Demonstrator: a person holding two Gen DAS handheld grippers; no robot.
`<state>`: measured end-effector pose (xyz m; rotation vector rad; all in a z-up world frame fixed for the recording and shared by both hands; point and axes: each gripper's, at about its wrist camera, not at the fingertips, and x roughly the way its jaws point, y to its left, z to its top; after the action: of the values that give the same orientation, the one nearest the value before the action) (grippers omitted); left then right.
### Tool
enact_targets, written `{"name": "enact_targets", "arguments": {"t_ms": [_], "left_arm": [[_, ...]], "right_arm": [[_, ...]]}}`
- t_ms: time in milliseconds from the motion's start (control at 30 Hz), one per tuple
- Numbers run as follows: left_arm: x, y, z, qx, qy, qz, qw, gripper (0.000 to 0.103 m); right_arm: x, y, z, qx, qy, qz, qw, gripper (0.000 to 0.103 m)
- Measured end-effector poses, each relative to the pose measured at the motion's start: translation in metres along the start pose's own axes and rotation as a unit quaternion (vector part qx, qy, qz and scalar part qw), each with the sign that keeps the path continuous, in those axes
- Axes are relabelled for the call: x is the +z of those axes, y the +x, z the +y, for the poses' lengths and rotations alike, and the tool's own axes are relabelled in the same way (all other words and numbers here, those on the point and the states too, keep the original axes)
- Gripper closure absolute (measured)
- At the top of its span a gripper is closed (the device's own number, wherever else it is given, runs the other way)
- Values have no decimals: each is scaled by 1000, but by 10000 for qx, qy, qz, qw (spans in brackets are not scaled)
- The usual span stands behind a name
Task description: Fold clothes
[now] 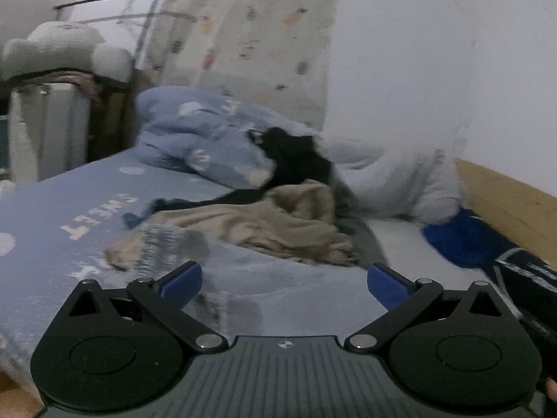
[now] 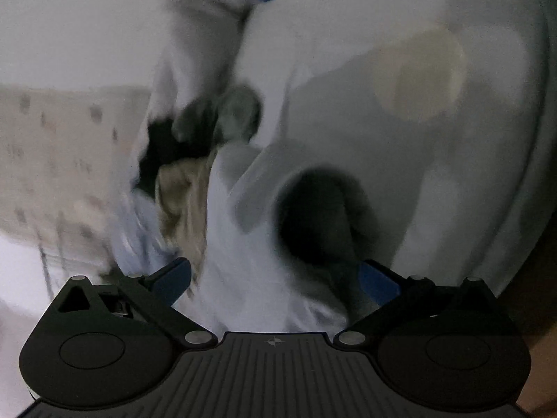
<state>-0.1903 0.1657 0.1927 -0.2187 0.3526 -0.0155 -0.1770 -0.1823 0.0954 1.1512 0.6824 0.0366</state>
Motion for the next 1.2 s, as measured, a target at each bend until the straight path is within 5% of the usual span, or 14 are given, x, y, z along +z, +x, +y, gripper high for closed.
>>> {"name": "enact_targets", "arguments": {"t_ms": [100,167,300,467,633,733,800,900,967,1067,1200], "left_arm": [[9,-2,11,215,-144,-115,9996,0],[16,-6,18,276,-221,-220,9991,0],[26,-11,35,351,-457,-405,9975,0],[31,-12,52,484,-651,-385,9960,0],[29,-13,70,592,-801,-345,9944,0],[26,-14,80,613,-912,-311,9935,0],[24,-15,86,625,-989,-277,9927,0],[22,-15,97,575,-1176,-245,9911,0],[21,-16,103,537,-1291,-263,9898,0],[22,-18,110,497,-1421,-318,9881,0],[25,-18,119,371,-1683,-431,9841,0]], "right_arm": [[-18,1,27,-123,-1096,248,9936,0],[-37,7,48,-150,-2174,325,9754,0],[-87,23,86,59,-4293,363,9024,0],[-155,60,118,534,-5872,733,8043,0],[-209,111,132,418,-6594,908,7451,1],[-230,142,134,176,-6728,1015,7326,15],[-240,149,129,-98,-6801,1114,7245,41],[-247,162,123,-327,-6899,1088,7149,44],[-243,161,121,-265,-6795,1091,7250,49],[-226,151,123,-134,-6426,1122,7578,64],[-193,132,131,97,-5884,1061,8015,72]]}}
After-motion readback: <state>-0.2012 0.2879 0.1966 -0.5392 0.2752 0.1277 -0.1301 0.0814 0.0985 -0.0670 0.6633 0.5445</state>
